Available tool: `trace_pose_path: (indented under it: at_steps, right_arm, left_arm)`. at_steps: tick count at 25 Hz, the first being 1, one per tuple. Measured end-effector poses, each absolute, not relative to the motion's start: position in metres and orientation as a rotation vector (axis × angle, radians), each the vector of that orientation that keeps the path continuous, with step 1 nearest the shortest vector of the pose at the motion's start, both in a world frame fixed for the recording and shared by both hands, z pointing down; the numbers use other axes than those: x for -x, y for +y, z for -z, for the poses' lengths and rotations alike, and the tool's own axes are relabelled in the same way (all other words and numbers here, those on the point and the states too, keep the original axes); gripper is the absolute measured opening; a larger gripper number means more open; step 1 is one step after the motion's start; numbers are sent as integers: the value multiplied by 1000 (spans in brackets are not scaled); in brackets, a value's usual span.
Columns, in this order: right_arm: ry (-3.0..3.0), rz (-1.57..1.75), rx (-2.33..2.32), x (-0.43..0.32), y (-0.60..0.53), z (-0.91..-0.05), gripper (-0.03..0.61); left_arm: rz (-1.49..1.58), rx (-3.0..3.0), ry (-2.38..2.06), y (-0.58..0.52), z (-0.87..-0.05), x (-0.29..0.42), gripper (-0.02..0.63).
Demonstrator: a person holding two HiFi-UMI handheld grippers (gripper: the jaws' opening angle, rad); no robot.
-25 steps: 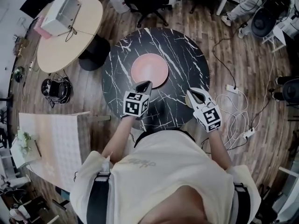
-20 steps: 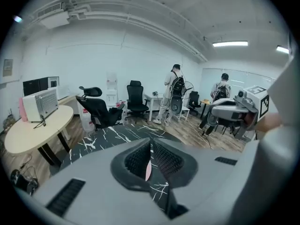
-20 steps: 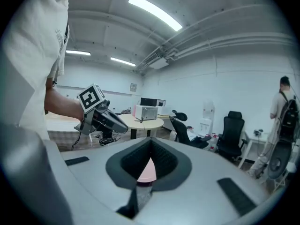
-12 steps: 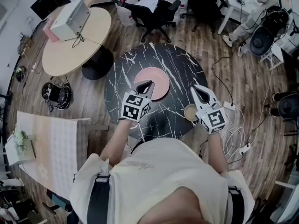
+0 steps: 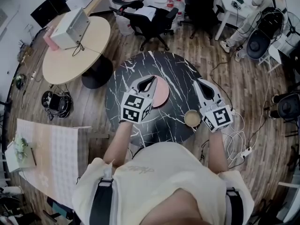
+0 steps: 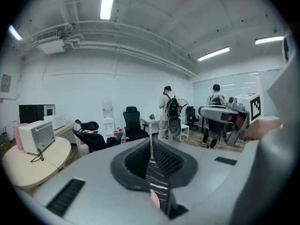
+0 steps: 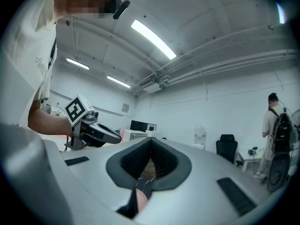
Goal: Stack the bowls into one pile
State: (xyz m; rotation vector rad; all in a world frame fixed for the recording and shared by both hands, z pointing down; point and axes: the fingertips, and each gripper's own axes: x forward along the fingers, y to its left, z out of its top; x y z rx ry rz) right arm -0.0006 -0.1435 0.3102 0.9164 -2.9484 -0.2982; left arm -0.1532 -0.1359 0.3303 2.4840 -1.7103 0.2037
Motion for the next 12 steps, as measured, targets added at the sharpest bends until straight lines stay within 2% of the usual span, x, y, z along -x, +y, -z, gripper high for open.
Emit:
trace_pose_path:
  at_steps: [12]
  right_arm:
    - [-2974, 259, -971, -4, -138, -309, 5]
  left_arm:
    - [47, -2545, -1890, -125, -296, 161, 32]
